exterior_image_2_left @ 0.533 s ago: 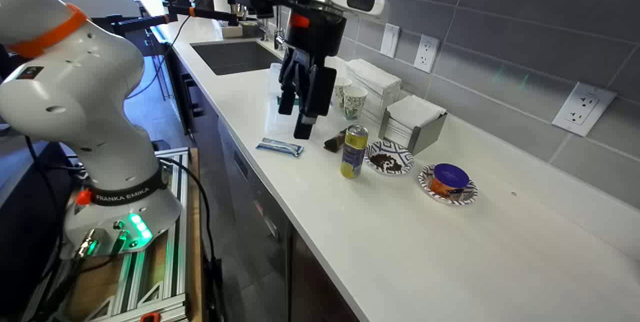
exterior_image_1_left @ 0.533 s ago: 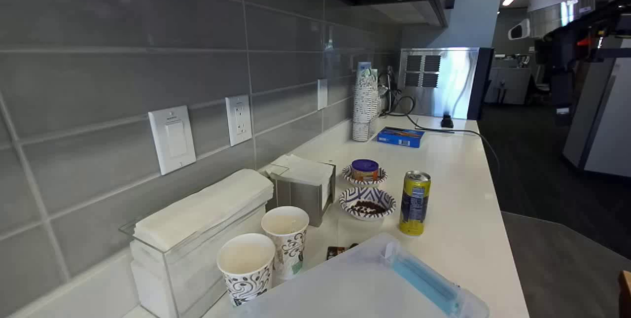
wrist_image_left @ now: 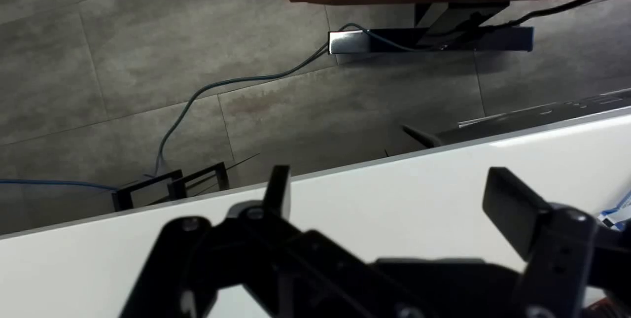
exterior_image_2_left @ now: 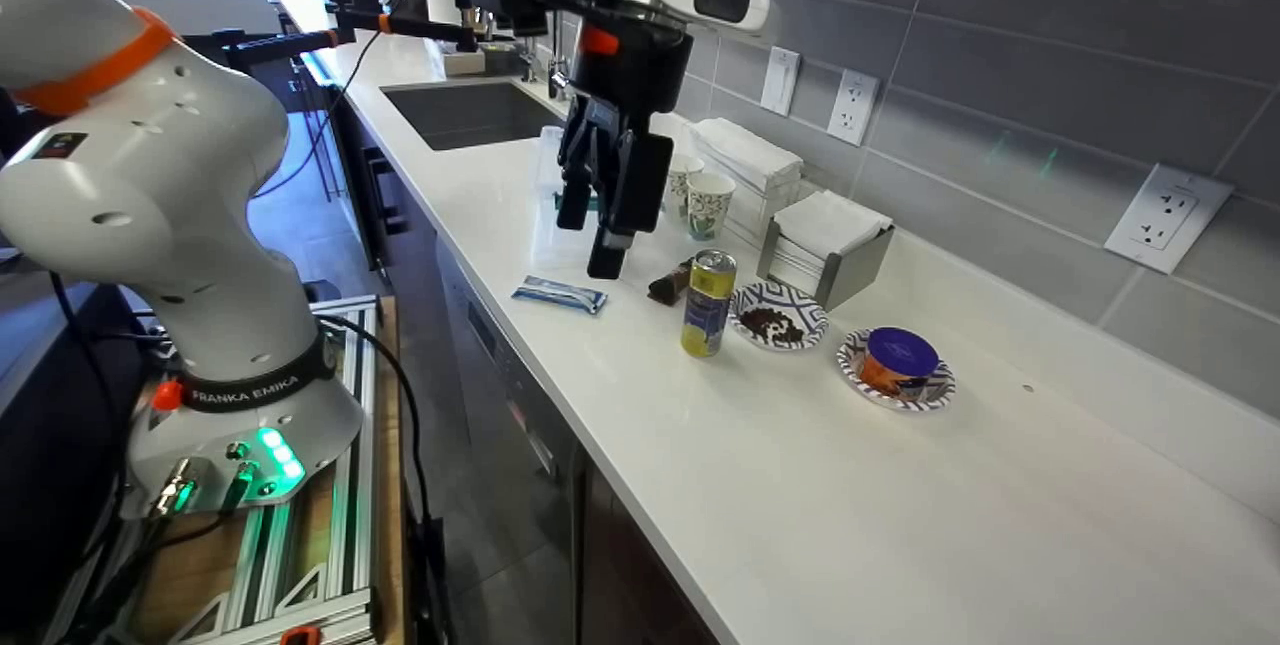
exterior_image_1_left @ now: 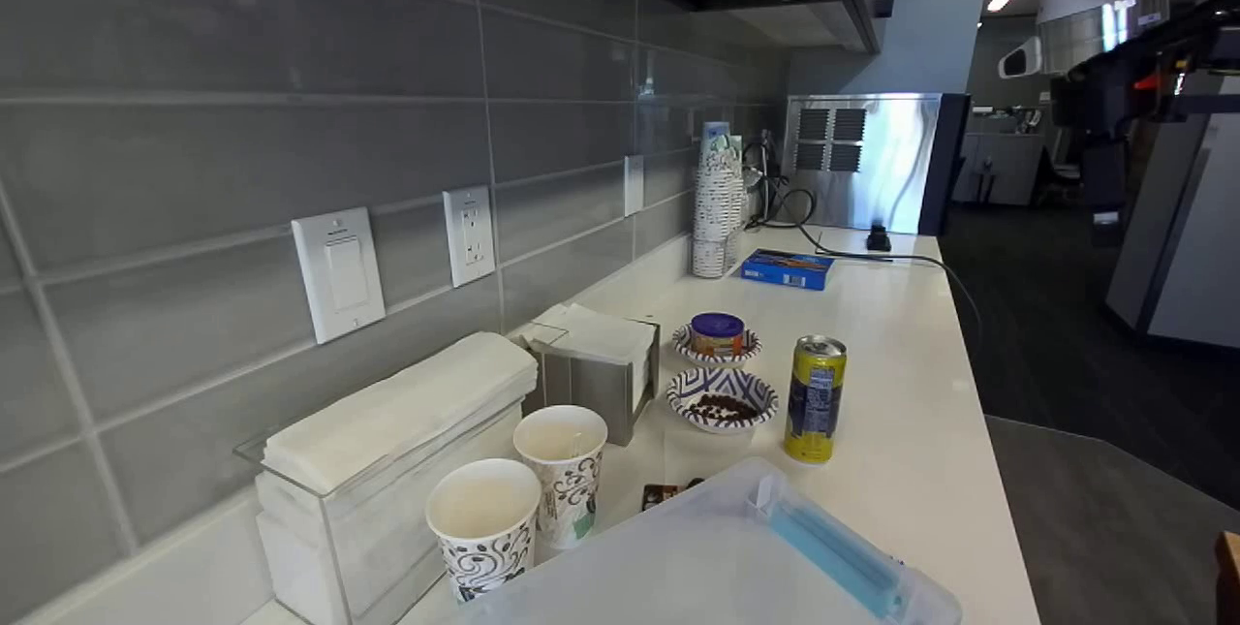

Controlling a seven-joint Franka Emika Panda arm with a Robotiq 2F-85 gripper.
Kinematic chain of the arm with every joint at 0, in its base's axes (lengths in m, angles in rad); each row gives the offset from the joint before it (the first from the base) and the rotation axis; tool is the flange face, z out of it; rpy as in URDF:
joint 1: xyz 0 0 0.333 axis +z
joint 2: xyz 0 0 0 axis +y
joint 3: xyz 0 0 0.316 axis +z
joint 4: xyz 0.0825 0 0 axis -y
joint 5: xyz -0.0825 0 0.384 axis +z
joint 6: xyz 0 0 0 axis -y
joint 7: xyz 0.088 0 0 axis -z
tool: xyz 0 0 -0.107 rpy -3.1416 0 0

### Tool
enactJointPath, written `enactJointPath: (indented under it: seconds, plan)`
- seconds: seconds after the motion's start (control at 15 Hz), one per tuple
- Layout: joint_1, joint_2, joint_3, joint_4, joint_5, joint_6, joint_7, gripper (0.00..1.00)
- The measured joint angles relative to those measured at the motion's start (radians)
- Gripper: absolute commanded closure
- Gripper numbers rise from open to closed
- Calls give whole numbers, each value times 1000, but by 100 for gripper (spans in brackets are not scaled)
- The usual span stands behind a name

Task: Move the bowl on the left to the right.

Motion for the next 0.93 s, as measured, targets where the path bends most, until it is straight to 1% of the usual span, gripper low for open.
enactJointPath:
  seconds: [0.47,0.53,0.67,0.93]
  plan:
    - [2,1,-2,0,2,3,5,0]
    - [3,4,-7,-2,12,30,13,0]
    - [4,28,-22,-9,50,134,44,0]
    - [11,136,-33,-24,151,415,90,0]
